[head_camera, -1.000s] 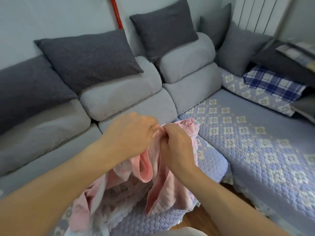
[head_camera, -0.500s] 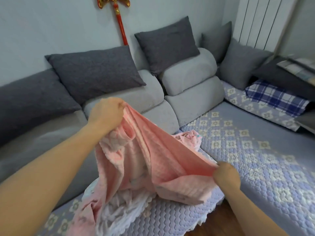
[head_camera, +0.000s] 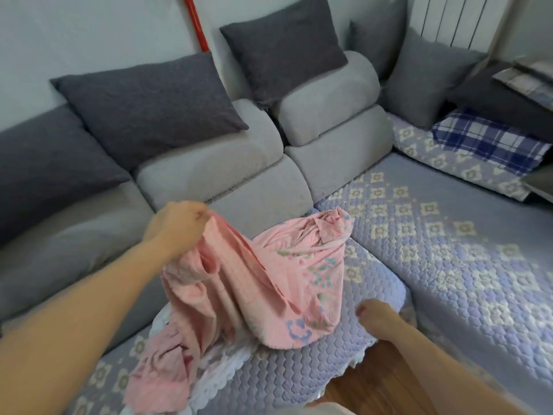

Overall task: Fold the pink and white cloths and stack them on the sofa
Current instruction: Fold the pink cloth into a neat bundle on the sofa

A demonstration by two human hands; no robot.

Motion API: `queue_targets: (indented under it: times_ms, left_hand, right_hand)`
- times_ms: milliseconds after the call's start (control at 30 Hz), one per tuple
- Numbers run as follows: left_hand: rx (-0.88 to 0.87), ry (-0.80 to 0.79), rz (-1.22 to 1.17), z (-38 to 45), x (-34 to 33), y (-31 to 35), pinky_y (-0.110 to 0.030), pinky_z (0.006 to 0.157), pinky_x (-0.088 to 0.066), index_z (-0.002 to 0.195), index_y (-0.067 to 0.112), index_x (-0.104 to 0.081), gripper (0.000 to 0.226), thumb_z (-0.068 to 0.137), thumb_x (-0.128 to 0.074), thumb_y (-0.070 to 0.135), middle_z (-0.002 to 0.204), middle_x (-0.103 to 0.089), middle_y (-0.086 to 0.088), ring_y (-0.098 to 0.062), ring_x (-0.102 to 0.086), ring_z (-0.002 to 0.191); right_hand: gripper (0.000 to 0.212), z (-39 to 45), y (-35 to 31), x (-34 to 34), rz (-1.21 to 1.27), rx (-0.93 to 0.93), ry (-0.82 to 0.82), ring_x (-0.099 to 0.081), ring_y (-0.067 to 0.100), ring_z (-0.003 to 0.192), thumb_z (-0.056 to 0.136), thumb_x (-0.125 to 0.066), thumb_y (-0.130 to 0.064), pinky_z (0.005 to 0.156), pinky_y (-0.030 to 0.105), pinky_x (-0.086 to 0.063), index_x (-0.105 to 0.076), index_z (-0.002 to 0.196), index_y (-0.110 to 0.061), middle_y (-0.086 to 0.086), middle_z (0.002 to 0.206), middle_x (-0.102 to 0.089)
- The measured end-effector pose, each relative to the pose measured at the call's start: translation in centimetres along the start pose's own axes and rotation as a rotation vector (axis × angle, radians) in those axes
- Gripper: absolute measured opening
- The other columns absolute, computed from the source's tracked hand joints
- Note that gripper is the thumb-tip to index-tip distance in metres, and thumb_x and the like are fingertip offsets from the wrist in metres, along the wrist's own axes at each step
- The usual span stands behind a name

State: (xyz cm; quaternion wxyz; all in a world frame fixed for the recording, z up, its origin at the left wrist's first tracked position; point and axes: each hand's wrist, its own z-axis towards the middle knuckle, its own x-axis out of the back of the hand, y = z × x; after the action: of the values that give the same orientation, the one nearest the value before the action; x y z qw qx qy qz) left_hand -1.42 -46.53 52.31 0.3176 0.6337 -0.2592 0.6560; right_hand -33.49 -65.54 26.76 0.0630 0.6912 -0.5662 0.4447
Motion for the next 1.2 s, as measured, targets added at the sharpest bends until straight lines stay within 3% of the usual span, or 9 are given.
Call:
queue_targets:
  times_ms: [100,233,333,433,600,833,1000,1133,1200]
  left_hand:
    - [-0.115,0.008,0.013,-1.6,0.9,2.4,-0.040,0.073,-0.054,0.093,0.025,-0.069,0.031,0.100,-0.046,0.045,0.091,-0.074,-0.002,-0.034,-0.067,0.091]
    - [-0.218,0.055,-0.011,-3.6,2.5,3.9,-0.039,0.071,-0.055,0.100,0.035,-0.069,0.031,0.100,-0.043,0.051,0.087,-0.075,0.007,-0.027,-0.069,0.087]
    - [-0.245,0.082,-0.058,-4.7,3.1,4.0,-0.040,0.070,-0.056,0.103,0.039,-0.068,0.038,0.095,-0.036,0.058,0.087,-0.075,0.010,-0.024,-0.070,0.085]
    - [-0.264,0.105,-0.063,-5.5,3.4,4.4,-0.040,0.071,-0.056,0.104,0.039,-0.067,0.038,0.095,-0.035,0.058,0.087,-0.075,0.012,-0.022,-0.070,0.085]
    - [-0.234,0.103,-0.056,-5.9,3.5,4.8,-0.041,0.068,-0.055,0.096,0.031,-0.069,0.042,0.095,-0.035,0.055,0.079,-0.073,0.007,-0.025,-0.068,0.081]
    - [-0.214,0.073,0.043,-5.7,3.0,6.8,-0.041,0.070,-0.056,0.093,0.030,-0.066,0.037,0.096,-0.038,0.054,0.078,-0.070,0.005,-0.030,-0.066,0.083]
    - [-0.289,0.129,0.139,-6.2,2.7,8.6,-0.042,0.072,-0.055,0.101,0.035,-0.066,0.034,0.098,-0.037,0.052,0.088,-0.073,0.002,-0.034,-0.067,0.089]
    - [-0.285,0.145,0.145,-6.0,2.6,8.5,-0.043,0.074,-0.056,0.107,0.040,-0.062,0.047,0.090,-0.023,0.059,0.091,-0.073,0.000,-0.035,-0.067,0.089]
    - [-0.279,0.133,0.129,-6.0,2.7,8.2,-0.043,0.073,-0.056,0.106,0.041,-0.061,0.046,0.090,-0.022,0.060,0.089,-0.072,0.000,-0.035,-0.067,0.086]
  right_hand:
    - [0.031,0.2,-5.9,-0.3,0.193,0.215,0.039,-0.059,0.012,0.087,0.094,-0.051,-0.013,0.064,0.019,-0.044,-0.061,0.123,-0.020,-0.003,0.111,-0.062]
    - [0.036,-1.4,-11.7,0.3,0.439,0.452,0.223,-0.059,0.008,0.093,0.089,-0.069,-0.036,0.083,0.025,-0.050,-0.055,0.120,-0.023,-0.010,0.112,-0.058]
    - [0.028,-3.4,-14.3,-0.1,0.534,0.637,0.444,-0.054,0.001,0.097,0.092,-0.062,-0.054,0.086,0.023,-0.046,-0.056,0.102,-0.029,-0.014,0.106,-0.055]
    - [0.025,-4.6,-15.3,-1.1,0.422,0.840,0.678,-0.051,0.010,0.104,0.090,-0.070,-0.037,0.090,0.023,-0.044,-0.063,0.105,-0.018,-0.006,0.112,-0.052]
    - [0.030,-5.3,-15.3,-2.0,0.106,0.926,1.071,-0.050,0.033,0.108,0.085,-0.072,-0.005,0.091,0.044,-0.047,-0.071,0.115,-0.010,0.013,0.128,-0.050]
    - [0.067,-7.0,-17.2,-1.1,0.070,0.565,0.896,-0.047,0.040,0.123,0.095,-0.051,-0.048,0.099,0.051,-0.045,-0.036,0.152,-0.017,0.022,0.159,-0.024]
    - [0.021,-6.7,-17.0,0.4,0.127,0.640,0.978,-0.056,0.035,0.089,0.089,-0.052,-0.025,0.076,0.048,-0.051,-0.062,0.097,-0.008,0.010,0.120,-0.059]
    - [0.019,-6.7,-15.9,0.1,0.202,0.588,1.014,-0.053,0.036,0.109,0.083,-0.053,-0.012,0.089,0.045,-0.049,-0.065,0.096,-0.006,0.016,0.132,-0.059]
    - [0.024,-6.1,-14.9,0.0,0.210,0.527,1.004,-0.056,0.034,0.102,0.080,-0.051,-0.010,0.086,0.042,-0.051,-0.068,0.096,-0.004,0.012,0.122,-0.063]
